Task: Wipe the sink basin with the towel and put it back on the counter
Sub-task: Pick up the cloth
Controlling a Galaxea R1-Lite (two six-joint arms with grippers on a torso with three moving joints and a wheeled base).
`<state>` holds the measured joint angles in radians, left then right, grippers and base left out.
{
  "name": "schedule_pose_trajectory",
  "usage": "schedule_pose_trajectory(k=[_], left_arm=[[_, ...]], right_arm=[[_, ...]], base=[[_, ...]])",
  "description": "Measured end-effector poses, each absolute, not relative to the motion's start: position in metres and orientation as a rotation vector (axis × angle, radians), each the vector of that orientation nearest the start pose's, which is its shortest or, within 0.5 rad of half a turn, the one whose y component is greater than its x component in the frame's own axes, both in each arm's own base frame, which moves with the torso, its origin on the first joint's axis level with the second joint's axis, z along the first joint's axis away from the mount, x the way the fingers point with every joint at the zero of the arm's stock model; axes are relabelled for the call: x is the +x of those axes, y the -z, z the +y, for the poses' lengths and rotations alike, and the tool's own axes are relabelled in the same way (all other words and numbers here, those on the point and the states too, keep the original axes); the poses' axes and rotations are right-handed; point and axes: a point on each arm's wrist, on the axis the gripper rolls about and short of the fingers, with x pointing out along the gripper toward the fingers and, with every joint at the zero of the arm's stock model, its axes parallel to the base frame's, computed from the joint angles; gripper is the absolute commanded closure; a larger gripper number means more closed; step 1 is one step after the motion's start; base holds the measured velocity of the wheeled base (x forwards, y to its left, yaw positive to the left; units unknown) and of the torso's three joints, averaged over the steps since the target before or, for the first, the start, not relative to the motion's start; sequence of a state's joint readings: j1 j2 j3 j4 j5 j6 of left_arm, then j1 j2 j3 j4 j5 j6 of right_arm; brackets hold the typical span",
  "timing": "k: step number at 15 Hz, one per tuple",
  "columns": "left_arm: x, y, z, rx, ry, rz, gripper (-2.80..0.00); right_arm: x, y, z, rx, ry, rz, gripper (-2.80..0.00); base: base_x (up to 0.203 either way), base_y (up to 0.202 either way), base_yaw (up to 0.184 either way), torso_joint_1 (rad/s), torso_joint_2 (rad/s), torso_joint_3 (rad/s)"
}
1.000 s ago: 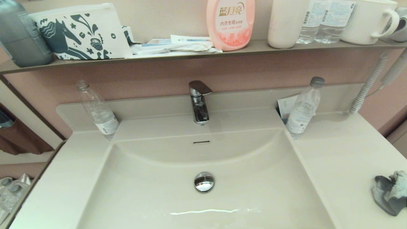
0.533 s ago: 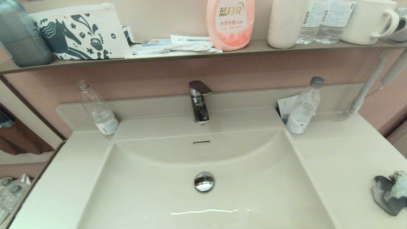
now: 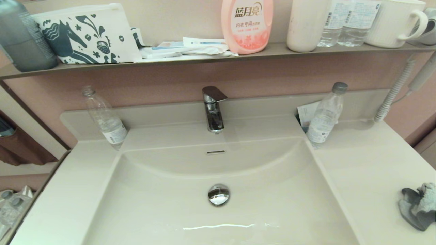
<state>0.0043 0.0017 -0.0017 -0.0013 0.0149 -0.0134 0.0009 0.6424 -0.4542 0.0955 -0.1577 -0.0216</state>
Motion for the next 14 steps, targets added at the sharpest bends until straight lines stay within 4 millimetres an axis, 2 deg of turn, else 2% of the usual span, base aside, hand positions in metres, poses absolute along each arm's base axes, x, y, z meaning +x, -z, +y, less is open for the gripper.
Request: schedule_pose_trajectory(k=[3, 5, 9, 10, 12, 14], left_arm=[[-0.023, -0.076, 0.0, -0.013, -0.019, -0.001, 0.0], [-0.023, -0.076, 0.0, -0.013, -0.019, -0.001, 0.0], [-0.023, -0.076, 0.0, -0.013, -0.019, -0.002, 0.0], [-0.023, -0.076, 0.0, -0.013, -0.019, -0.002, 0.0], [-0.023, -0.076, 0.0, -0.013, -0.019, -0.001, 0.0], [-0.023, -0.076, 0.0, -0.013, -0.019, -0.001, 0.0]], right_arm=[[0.079, -0.196, -0.009, -0.02, 0.312, 0.383, 0.0], [0.104, -0.194, -0.02, 0.002, 0.429, 0.415, 0.0], [0.139, -0.169, -0.048, 0.007, 0.593, 0.608, 0.0], [0.144, -0.163, -0.055, -0.009, 0.629, 0.661, -2.8], [0.154, -0.162, -0.065, -0.032, 0.657, 0.71, -2.8], [0.16, -0.165, -0.068, -0.012, 0.613, 0.741, -2.8]], base=[[0.0, 0.0, 0.0, 0.0, 0.0, 0.0], [0.0, 0.0, 0.0, 0.0, 0.0, 0.0], [0.0, 0.0, 0.0, 0.0, 0.0, 0.0], [0.0, 0.0, 0.0, 0.0, 0.0, 0.0], [0.0, 0.0, 0.0, 0.0, 0.0, 0.0], [0.0, 0.0, 0.0, 0.0, 0.0, 0.0]])
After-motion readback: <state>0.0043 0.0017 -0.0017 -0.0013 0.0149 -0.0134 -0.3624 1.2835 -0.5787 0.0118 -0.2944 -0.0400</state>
